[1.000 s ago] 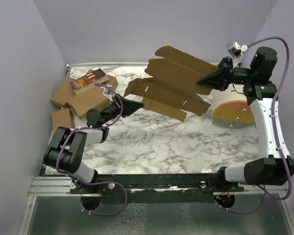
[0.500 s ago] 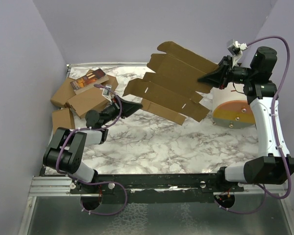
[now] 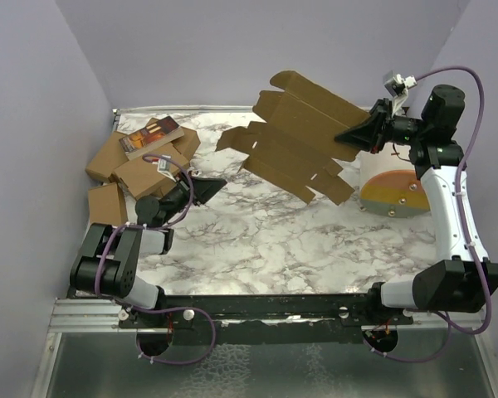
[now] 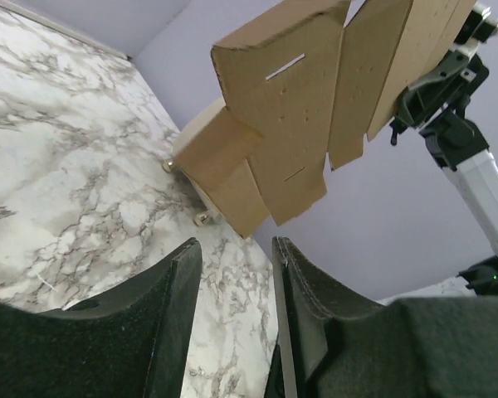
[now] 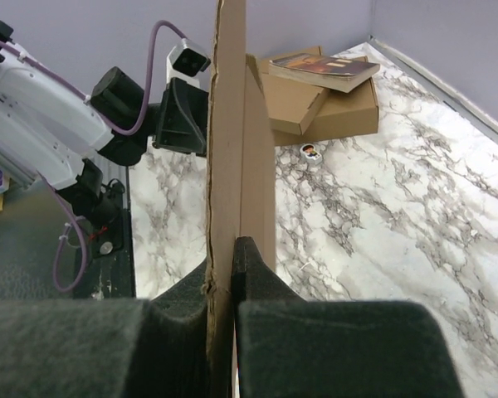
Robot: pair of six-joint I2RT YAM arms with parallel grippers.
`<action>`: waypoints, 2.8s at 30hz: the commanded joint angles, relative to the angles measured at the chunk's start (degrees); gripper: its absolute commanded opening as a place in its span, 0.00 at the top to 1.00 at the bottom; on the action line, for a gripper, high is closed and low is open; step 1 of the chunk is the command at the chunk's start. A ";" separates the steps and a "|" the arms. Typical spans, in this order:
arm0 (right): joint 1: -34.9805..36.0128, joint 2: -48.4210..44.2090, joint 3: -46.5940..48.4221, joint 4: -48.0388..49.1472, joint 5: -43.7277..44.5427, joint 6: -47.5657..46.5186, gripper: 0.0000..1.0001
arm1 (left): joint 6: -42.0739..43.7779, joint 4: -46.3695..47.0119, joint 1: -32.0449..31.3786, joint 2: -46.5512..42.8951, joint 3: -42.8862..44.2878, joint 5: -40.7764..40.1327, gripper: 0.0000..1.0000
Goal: Fold the paper box
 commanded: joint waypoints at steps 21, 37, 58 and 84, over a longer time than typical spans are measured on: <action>-0.72 -1.84 -3.50 1.33 2.54 -2.56 0.99 | 17.41 -13.35 -0.78 -25.12 -2.23 -7.21 0.44; -0.72 -1.64 -1.02 -11.61 1.17 -21.16 0.99 | 35.05 -47.14 -5.71 -36.06 8.16 -15.74 0.46; -0.05 0.92 2.45 -44.37 -5.46 -61.28 0.99 | 45.71 -47.71 -1.66 -22.22 23.88 2.21 0.56; 3.06 1.04 1.43 -45.83 -3.81 -63.97 0.99 | 43.75 -28.19 -7.35 -14.08 16.27 12.30 0.55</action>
